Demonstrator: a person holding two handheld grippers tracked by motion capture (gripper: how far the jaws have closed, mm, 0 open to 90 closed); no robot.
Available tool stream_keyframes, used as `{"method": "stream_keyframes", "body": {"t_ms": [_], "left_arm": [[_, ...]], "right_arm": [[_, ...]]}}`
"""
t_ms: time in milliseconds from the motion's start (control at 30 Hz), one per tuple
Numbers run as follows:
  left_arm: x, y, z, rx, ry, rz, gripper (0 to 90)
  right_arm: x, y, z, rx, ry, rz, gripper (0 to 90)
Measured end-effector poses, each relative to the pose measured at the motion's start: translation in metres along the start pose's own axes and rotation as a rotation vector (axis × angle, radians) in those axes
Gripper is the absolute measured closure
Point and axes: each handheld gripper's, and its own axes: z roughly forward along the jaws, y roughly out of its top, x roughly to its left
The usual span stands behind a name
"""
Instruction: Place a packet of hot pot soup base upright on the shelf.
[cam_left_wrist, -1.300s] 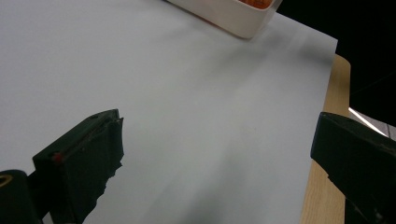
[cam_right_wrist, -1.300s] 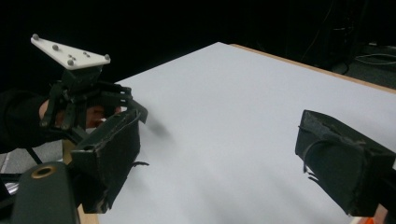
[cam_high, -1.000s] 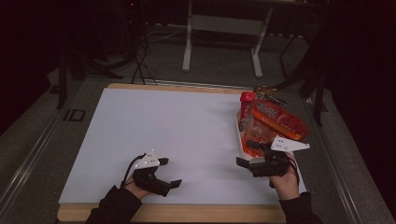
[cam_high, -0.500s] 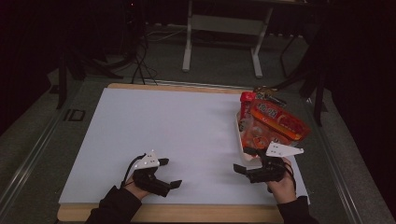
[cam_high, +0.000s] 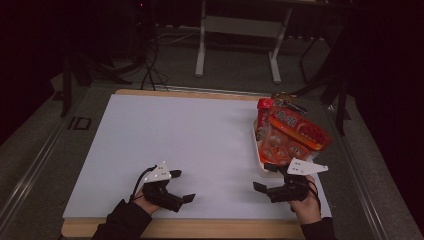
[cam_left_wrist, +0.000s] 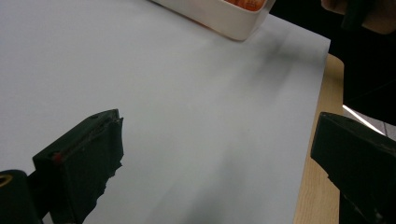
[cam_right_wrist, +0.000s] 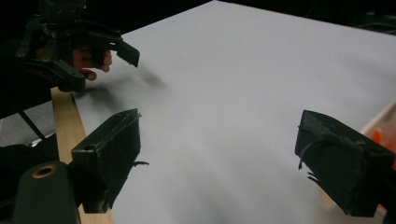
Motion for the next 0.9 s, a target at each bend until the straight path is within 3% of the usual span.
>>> {"method": "stream_keyframes", "body": {"t_ms": [333,600,900], "left_arm": [[-0.001,0.000,0.000,-0.006,0.001,0.002,2.5],[-0.002,-0.001,0.001,0.000,-0.002,0.012,2.5],[-0.001,-0.001,0.001,-0.002,-0.001,0.011,2.5]], "right_arm": [[-0.003,-0.009,-0.012,-0.001,-0.030,0.019,14.1],[-0.005,-0.011,-0.007,0.029,-0.039,0.019,14.1],[-0.006,-0.011,-0.005,0.025,-0.044,0.018,14.1]]}}
